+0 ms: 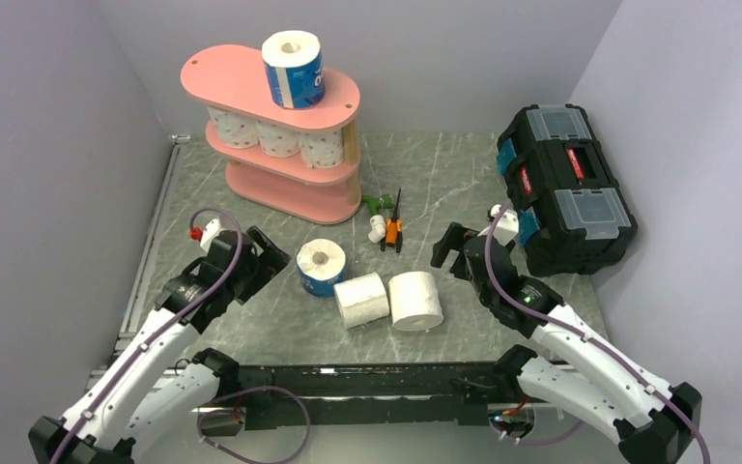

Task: Place and organize the paper towels onto the shelf
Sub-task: Pick up the paper towel from the center of the board.

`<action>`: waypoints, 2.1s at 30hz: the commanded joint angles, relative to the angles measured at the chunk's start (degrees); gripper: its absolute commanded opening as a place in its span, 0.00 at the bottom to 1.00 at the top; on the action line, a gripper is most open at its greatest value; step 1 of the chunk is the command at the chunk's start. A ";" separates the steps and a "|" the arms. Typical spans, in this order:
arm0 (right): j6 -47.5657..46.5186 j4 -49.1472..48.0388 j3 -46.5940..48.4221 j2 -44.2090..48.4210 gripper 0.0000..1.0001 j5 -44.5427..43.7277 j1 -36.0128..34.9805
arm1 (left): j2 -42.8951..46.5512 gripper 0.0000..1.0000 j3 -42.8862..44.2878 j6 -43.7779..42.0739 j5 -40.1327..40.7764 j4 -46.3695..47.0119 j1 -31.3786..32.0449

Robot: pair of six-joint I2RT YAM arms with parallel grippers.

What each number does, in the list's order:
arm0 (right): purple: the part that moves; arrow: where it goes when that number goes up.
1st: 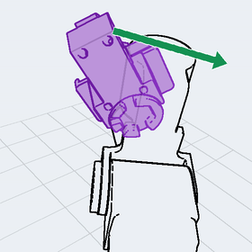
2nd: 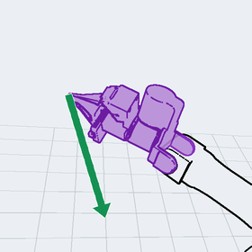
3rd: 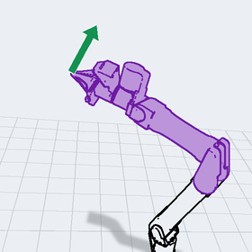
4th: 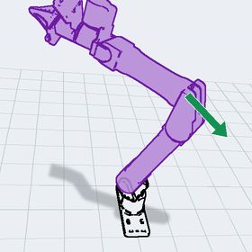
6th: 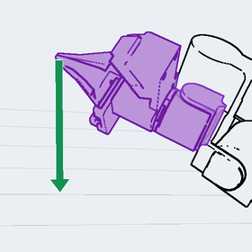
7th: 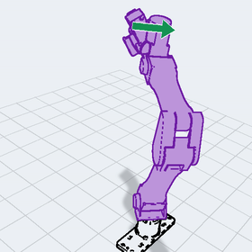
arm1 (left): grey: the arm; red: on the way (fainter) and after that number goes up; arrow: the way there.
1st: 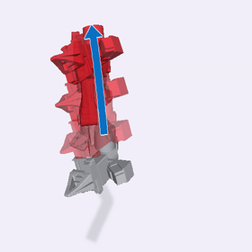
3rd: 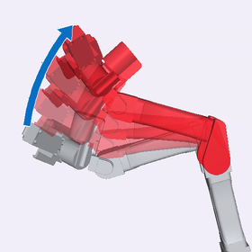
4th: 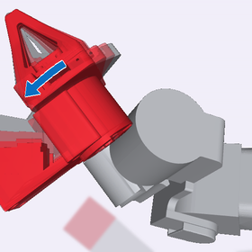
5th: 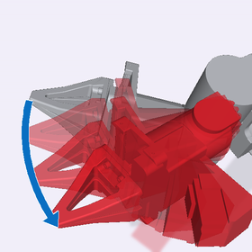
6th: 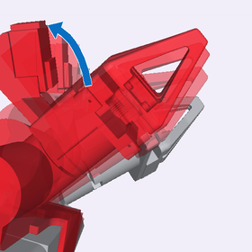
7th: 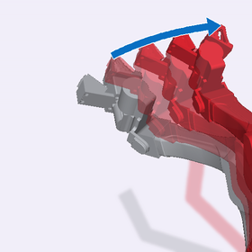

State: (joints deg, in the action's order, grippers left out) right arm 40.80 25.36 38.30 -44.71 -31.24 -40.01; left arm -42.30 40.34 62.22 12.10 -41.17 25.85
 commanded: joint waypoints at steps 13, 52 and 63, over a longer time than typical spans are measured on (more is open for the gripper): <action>3.96 -3.51 -1.02 5.20 1.00 16.74 9.67 | -17.76 0.99 14.70 15.40 5.51 -9.04 10.67; 2.23 -4.56 -4.25 4.72 1.00 20.52 13.78 | -34.80 0.86 19.86 23.41 5.14 -11.83 12.66; 1.77 -5.41 -4.26 3.31 1.00 21.21 14.45 | -35.91 0.75 18.67 23.35 3.69 -10.86 11.07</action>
State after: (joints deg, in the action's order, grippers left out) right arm 43.46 22.24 34.00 -41.01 -10.66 -25.96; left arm -77.52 59.46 85.01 17.19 -52.36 37.19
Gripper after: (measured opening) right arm 0.994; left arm 0.763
